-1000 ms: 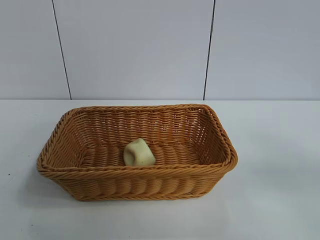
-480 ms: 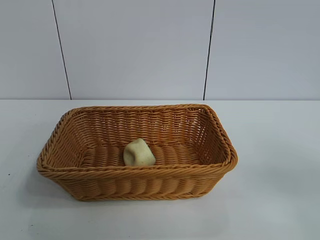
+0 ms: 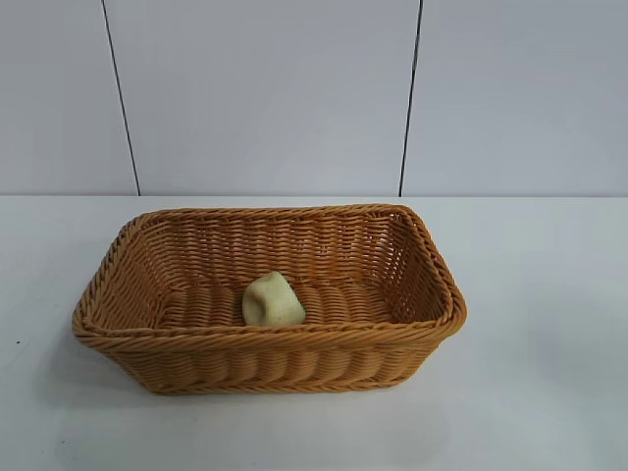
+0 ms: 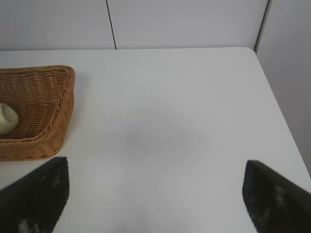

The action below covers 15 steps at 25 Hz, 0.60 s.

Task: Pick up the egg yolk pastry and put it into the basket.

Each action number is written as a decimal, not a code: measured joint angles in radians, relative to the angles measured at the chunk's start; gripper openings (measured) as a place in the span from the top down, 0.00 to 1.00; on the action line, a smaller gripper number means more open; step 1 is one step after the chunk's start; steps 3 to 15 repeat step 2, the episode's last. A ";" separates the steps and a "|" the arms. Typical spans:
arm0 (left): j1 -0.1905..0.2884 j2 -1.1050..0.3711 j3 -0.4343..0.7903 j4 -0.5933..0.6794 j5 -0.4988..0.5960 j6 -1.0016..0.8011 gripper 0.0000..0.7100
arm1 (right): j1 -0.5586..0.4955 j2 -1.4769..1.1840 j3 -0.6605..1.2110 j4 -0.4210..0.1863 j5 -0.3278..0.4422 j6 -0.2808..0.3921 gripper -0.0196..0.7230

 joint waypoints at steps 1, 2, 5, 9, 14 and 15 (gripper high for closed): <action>0.000 0.000 0.000 0.000 0.000 0.000 0.02 | 0.000 0.000 0.000 0.000 0.000 0.000 0.04; 0.000 0.000 0.000 0.000 0.000 0.000 0.02 | 0.000 0.000 0.000 0.000 0.000 0.000 0.04; 0.000 0.000 0.000 0.000 0.000 0.000 0.02 | 0.000 0.000 0.000 0.000 0.000 0.000 0.04; 0.000 0.000 0.000 0.000 0.000 0.000 0.02 | 0.000 0.000 0.000 0.000 0.000 0.000 0.04; 0.000 0.000 0.000 0.000 0.000 0.000 0.02 | 0.000 0.000 0.000 0.000 0.000 0.000 0.04; 0.000 0.000 0.000 0.000 0.000 0.000 0.02 | 0.000 0.000 0.000 0.000 0.000 0.000 0.04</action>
